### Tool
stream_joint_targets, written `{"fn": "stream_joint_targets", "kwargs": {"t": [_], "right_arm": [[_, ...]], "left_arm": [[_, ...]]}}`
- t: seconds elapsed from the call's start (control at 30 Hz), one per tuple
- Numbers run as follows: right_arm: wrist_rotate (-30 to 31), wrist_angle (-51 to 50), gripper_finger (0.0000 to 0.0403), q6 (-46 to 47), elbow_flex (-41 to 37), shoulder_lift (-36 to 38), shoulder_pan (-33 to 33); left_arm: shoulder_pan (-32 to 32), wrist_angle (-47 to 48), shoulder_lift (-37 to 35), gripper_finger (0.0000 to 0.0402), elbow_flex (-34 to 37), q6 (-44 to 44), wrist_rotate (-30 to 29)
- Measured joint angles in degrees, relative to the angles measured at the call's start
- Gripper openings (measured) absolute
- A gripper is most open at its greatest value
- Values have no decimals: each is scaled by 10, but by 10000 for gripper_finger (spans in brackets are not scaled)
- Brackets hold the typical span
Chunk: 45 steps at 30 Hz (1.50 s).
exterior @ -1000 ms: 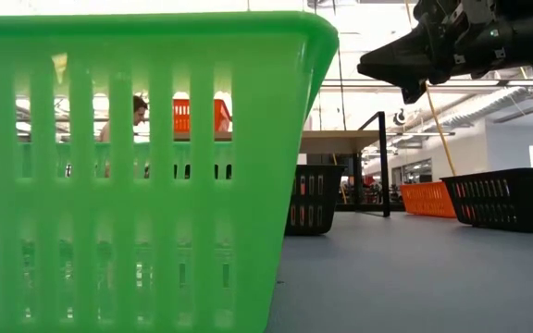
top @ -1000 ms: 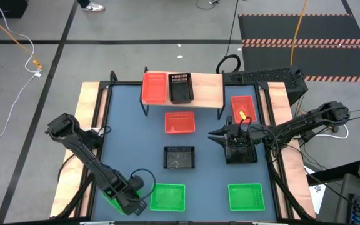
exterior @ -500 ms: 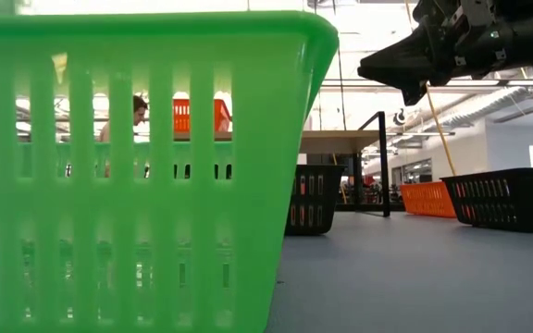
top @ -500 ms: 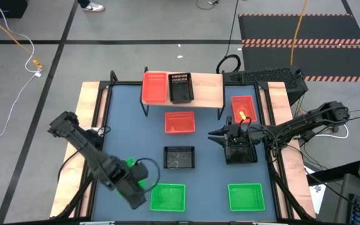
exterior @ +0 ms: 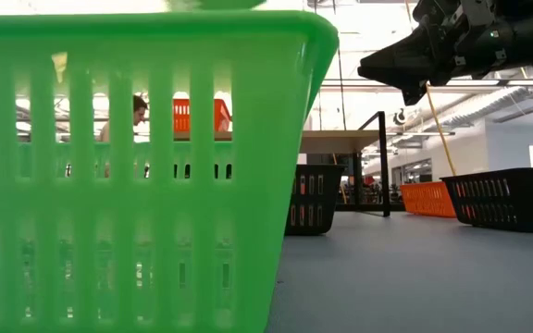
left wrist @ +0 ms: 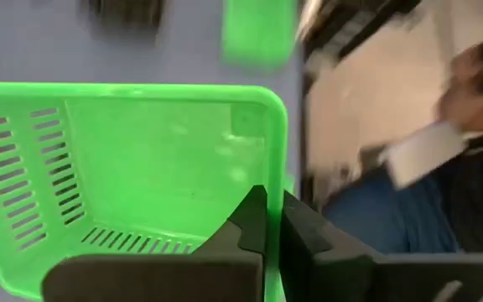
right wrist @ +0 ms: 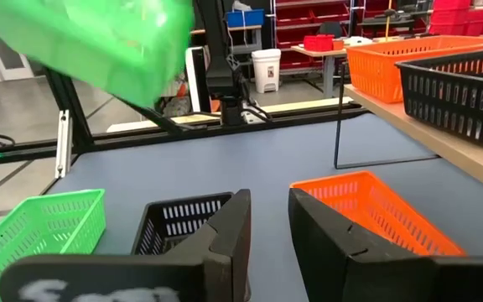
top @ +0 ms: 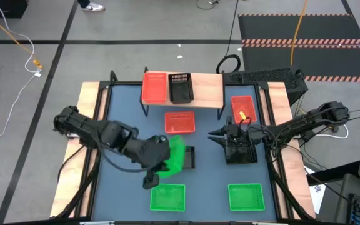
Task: Stack baskets on shelf by color
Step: Put the left green bin on the shelf
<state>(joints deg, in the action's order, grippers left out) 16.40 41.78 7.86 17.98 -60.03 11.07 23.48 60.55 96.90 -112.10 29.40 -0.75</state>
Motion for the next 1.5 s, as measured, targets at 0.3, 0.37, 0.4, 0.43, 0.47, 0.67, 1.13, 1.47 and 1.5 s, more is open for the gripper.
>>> {"fn": "stream_joint_targets", "kwargs": {"t": [0.3,0.37,0.4,0.43,0.47,0.67,1.13,1.47,1.5], "right_arm": [[0,3,80,-1,0,0,-2],[0,3,80,-2,0,0,-2],[0,2,80,-1,0,0,-2],[0,-2,80,0,0,0,-2],[0,-9,80,3,0,0,-2],[1,-46,80,24,0,0,-2],[61,-30,80,2,0,0,3],[63,-30,80,-8,0,0,3],[63,-30,80,-9,0,0,3]], "left_arm": [[-71,-183,-1,8,-40,-313,-28],[-97,-196,-1,5,-40,-356,-56],[-113,-200,2,6,-40,-369,-69],[-131,-206,6,7,-41,-379,-81],[-149,-209,10,8,-41,-387,-92],[-256,-243,55,5,-40,-445,-99],[-332,-335,218,14,-40,-464,-82],[-335,-340,244,20,-40,-468,-83],[-335,-340,244,19,-40,-468,-83]]}}
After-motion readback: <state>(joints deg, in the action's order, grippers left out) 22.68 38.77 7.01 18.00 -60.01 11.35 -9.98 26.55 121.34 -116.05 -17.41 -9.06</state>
